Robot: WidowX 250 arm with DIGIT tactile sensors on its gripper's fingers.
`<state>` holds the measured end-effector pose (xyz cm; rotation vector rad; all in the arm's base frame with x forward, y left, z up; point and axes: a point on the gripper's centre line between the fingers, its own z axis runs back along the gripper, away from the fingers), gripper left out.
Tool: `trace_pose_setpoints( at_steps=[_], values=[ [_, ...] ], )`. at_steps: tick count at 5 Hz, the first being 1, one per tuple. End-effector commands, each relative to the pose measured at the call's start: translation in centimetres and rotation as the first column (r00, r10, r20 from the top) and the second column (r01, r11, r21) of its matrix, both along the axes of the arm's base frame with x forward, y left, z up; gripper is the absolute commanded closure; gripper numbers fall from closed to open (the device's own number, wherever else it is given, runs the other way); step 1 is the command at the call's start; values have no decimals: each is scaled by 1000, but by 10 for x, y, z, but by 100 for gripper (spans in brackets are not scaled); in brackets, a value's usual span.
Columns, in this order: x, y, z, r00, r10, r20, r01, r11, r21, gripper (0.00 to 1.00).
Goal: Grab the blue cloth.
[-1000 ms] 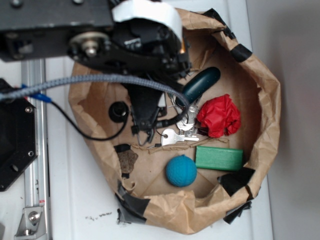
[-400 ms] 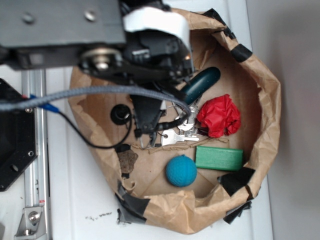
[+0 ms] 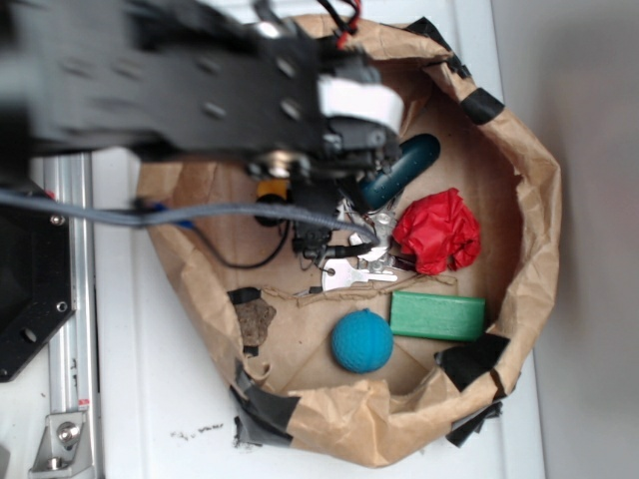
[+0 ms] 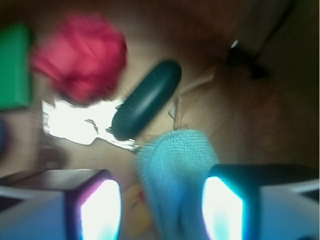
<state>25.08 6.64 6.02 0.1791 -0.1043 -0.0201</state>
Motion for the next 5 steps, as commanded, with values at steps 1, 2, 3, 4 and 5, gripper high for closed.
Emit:
trace_pose_setpoints(
  at_steps=[1,2,3,4,5],
  values=[
    [-9,42,1,999,24,25,-25,999,30,0],
    [-14,56,-3,998,62,9,-62,998,9,0],
    [-17,55,-9,998,57,-5,-57,998,-16,0],
    [-20,48,-19,999,38,-23,-38,999,-29,0],
    [-19,46,-20,998,67,-11,-68,997,-30,100]
  ],
)
